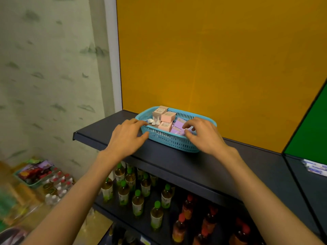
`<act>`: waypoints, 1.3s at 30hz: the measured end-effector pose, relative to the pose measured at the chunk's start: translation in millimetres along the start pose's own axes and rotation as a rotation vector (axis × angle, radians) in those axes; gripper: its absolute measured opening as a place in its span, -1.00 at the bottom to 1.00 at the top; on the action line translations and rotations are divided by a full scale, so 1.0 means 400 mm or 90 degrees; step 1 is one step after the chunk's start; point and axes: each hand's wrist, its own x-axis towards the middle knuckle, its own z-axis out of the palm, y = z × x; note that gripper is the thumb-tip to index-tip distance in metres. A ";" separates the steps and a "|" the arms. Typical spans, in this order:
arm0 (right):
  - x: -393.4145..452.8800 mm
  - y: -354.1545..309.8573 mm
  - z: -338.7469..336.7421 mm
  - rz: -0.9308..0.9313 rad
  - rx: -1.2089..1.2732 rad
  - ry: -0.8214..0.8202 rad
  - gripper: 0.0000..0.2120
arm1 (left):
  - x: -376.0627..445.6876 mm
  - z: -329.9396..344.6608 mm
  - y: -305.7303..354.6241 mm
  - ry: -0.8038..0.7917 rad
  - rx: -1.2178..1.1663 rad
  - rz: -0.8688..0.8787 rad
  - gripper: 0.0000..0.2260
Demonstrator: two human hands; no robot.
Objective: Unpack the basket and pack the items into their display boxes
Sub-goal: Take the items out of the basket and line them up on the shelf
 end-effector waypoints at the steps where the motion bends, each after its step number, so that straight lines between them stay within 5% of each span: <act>1: 0.016 -0.007 0.009 0.005 -0.004 -0.004 -0.80 | 0.015 0.004 -0.016 0.001 -0.004 0.007 -0.60; 12: 0.215 -0.001 0.108 0.040 -0.008 0.027 -0.80 | 0.279 0.060 -0.122 -0.056 -0.106 0.049 -0.65; 21: 0.342 0.010 0.191 0.058 -0.009 0.005 -0.80 | 0.453 0.128 -0.170 -0.238 0.044 0.142 -0.67; 29: 0.381 -0.038 0.238 0.075 -0.022 -0.043 -0.82 | 0.518 0.187 -0.210 -0.229 0.109 0.266 -0.71; 39: 0.448 -0.092 0.293 0.107 -0.048 -0.091 -0.76 | 0.548 0.183 -0.306 -0.248 -0.298 0.258 -0.78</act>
